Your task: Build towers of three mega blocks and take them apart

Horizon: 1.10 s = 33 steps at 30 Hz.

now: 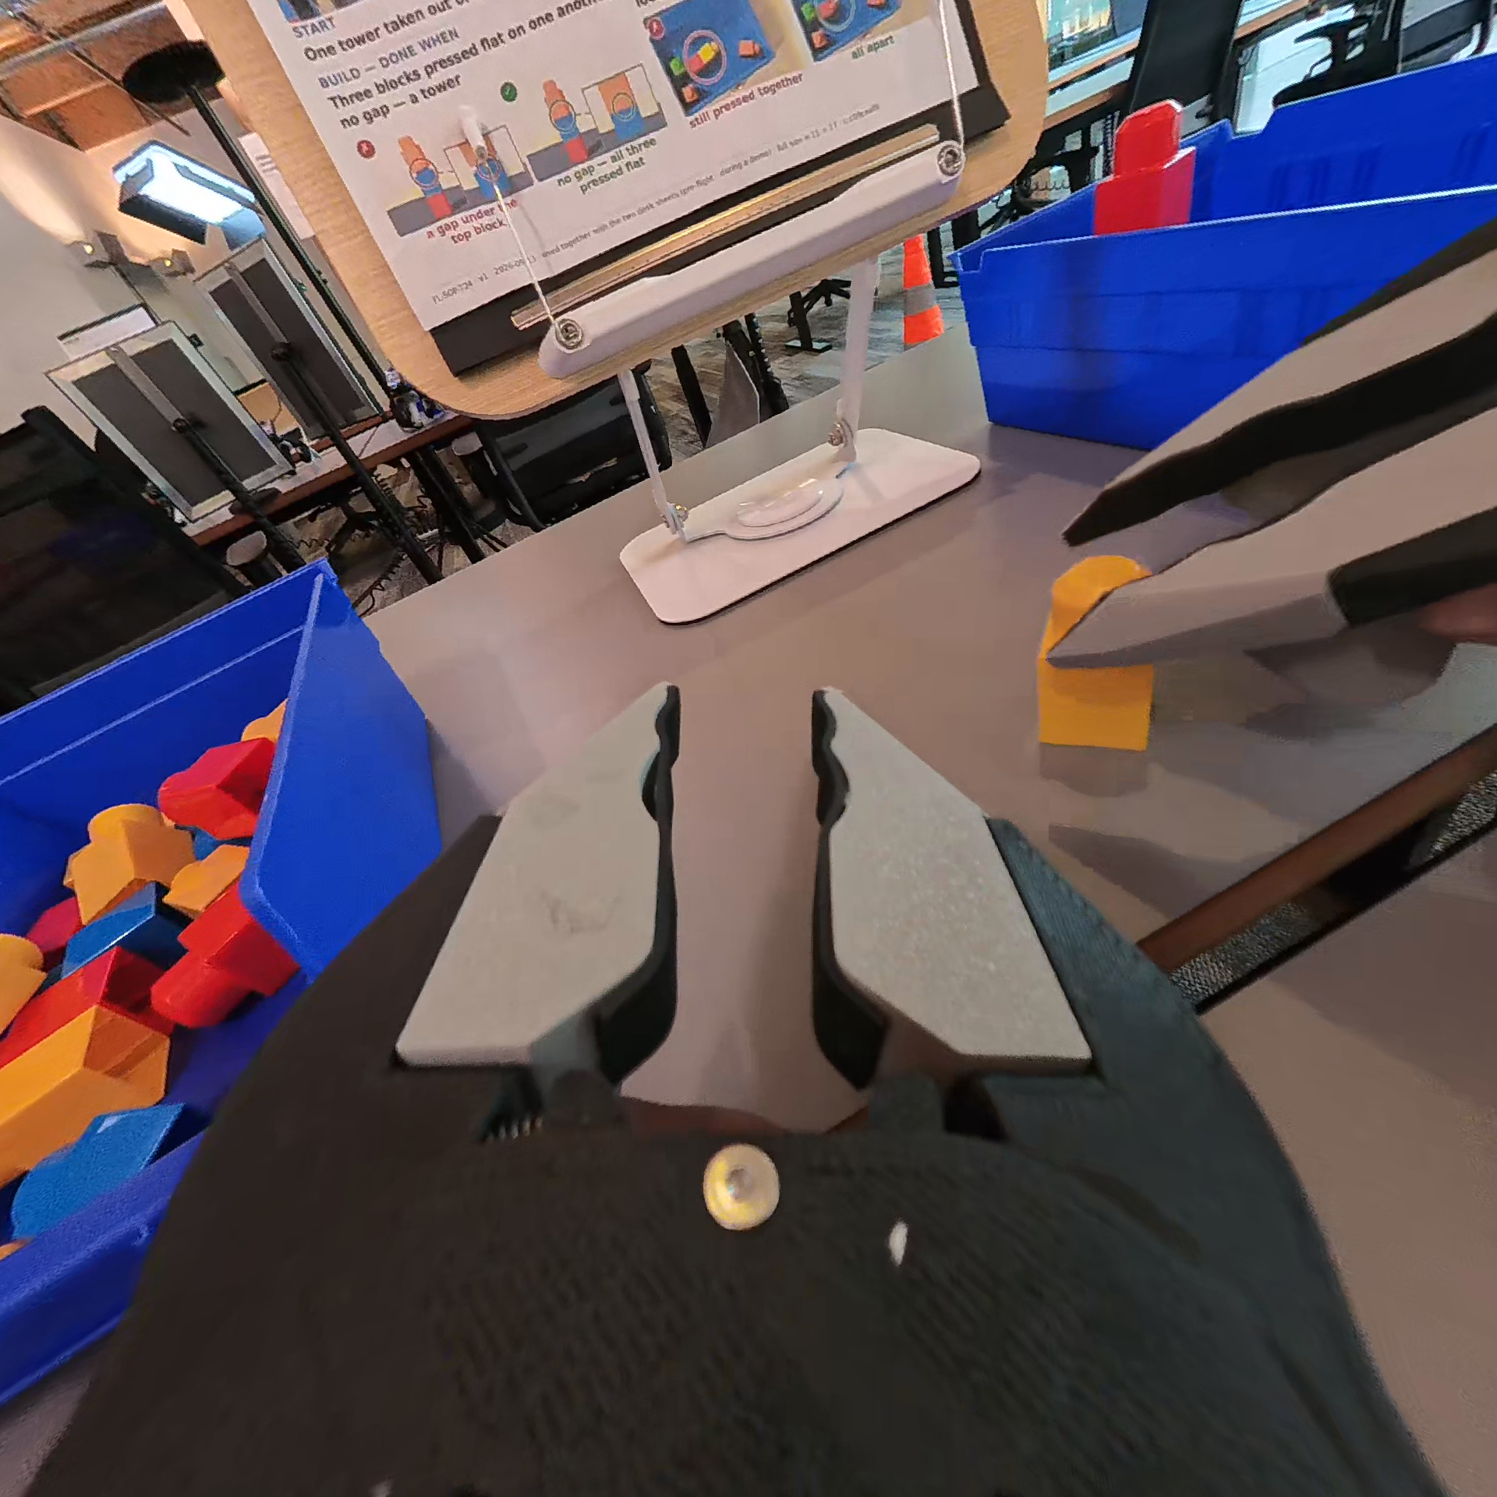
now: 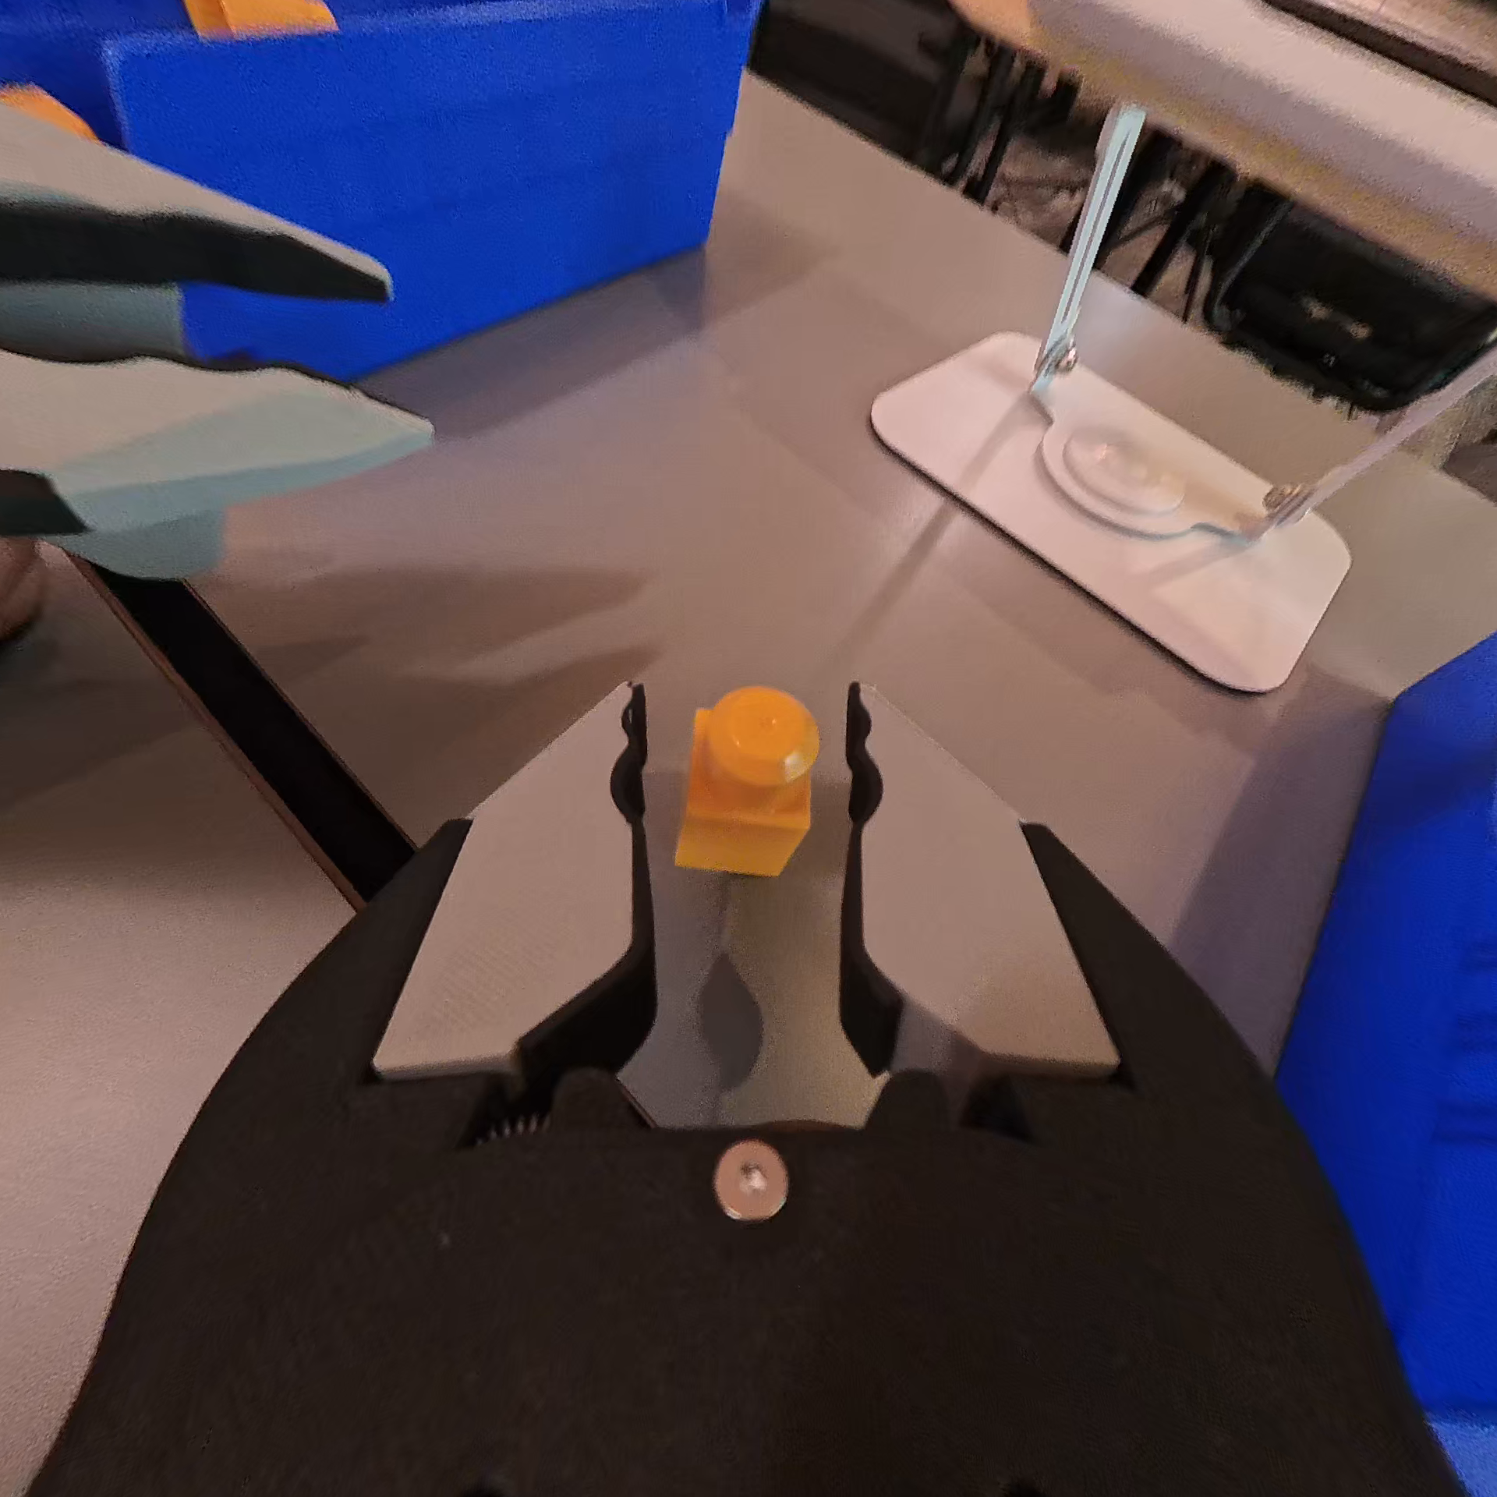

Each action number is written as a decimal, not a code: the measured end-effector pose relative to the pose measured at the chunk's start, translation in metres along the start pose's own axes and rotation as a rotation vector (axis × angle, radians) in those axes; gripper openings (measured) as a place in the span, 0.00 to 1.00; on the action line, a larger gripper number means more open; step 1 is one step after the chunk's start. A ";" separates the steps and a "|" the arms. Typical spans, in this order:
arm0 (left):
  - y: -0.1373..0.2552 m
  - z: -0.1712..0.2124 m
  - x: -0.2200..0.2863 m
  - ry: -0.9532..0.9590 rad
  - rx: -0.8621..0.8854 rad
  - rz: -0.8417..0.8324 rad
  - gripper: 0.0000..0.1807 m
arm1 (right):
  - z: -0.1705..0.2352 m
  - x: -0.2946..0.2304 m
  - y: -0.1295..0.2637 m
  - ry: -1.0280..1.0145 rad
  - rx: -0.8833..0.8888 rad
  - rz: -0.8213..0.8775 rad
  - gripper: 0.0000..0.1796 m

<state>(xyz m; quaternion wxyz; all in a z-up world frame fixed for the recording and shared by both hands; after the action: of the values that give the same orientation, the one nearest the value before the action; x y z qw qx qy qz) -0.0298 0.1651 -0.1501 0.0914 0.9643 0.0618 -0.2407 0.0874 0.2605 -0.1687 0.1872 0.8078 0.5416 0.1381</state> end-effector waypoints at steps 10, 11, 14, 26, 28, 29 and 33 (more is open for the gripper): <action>-0.001 0.001 -0.002 0.014 -0.002 0.002 0.17 | -0.024 0.002 0.024 -0.060 0.241 -0.024 0.23; 0.000 0.001 -0.002 0.017 -0.001 0.002 0.17 | -0.024 0.002 0.023 -0.070 0.236 -0.030 0.21; 0.000 0.001 -0.003 0.022 0.003 -0.004 0.17 | -0.022 0.002 0.021 -0.086 0.224 -0.043 0.20; 0.004 0.001 -0.006 0.020 0.019 -0.027 0.03 | -0.024 -0.002 0.024 -0.038 0.235 -0.048 0.00; 0.004 0.001 -0.006 0.019 0.017 -0.025 0.07 | -0.024 -0.002 0.025 -0.040 0.238 -0.050 0.00; 0.004 0.001 -0.006 0.019 0.018 -0.028 0.07 | -0.024 -0.002 0.025 -0.040 0.242 -0.047 0.00; 0.005 0.001 -0.006 0.022 0.015 -0.034 0.08 | -0.024 -0.002 0.024 -0.038 0.230 -0.041 0.00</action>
<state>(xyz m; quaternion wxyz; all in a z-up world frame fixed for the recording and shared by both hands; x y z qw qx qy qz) -0.0350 0.1592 -0.1476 0.0792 0.9664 0.0772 -0.2322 0.0959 0.2540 -0.1371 0.1063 0.8152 0.5666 0.0561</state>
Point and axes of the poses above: each gripper's, where its closed fingertips meet, y back along the fingers, z out of its underside, x = y × z across the jaws, the point moved 6 cm from there along y, back along the fingers, and after that the axes turned 10 degrees about -y, right-handed, at the moved point
